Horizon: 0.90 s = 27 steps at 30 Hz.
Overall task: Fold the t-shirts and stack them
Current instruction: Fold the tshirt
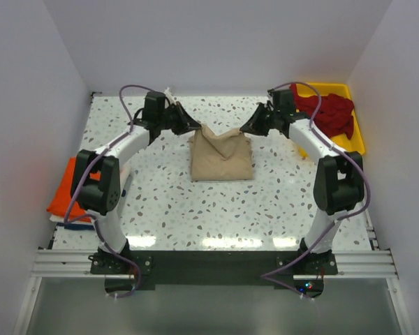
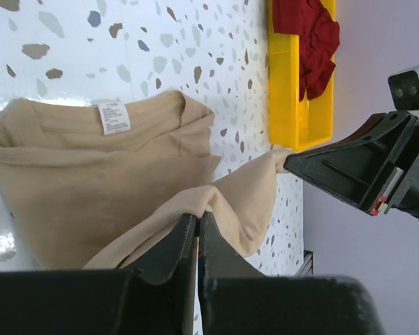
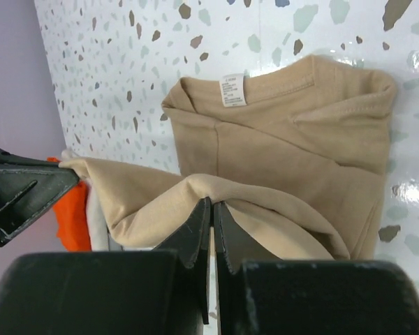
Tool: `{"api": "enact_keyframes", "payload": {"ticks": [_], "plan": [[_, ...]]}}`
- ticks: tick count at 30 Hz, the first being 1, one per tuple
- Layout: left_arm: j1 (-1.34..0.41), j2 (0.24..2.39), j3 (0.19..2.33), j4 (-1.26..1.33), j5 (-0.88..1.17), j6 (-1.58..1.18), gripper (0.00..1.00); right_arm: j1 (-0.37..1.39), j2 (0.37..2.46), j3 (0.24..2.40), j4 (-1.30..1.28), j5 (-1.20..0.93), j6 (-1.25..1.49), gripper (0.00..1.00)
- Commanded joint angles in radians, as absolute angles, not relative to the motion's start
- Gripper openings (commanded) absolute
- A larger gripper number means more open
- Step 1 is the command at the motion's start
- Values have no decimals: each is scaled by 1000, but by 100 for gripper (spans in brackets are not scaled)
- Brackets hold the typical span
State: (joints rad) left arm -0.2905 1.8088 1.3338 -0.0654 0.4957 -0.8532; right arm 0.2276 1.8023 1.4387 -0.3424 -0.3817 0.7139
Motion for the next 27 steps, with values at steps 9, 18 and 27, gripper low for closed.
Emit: {"api": "enact_keyframes", "payload": {"ticks": [9,18,27], "plan": [[-118,2065,1454,274,690,-894,61,147,2132,1738,-308,-451,675,54],[-110,1976,1402,163,614,-811,43,155,2043,1643,-319,-330,586,63],[-242,1997,1324,201,606,-827,24,239,1960,1462,-233,-360,612,51]]}}
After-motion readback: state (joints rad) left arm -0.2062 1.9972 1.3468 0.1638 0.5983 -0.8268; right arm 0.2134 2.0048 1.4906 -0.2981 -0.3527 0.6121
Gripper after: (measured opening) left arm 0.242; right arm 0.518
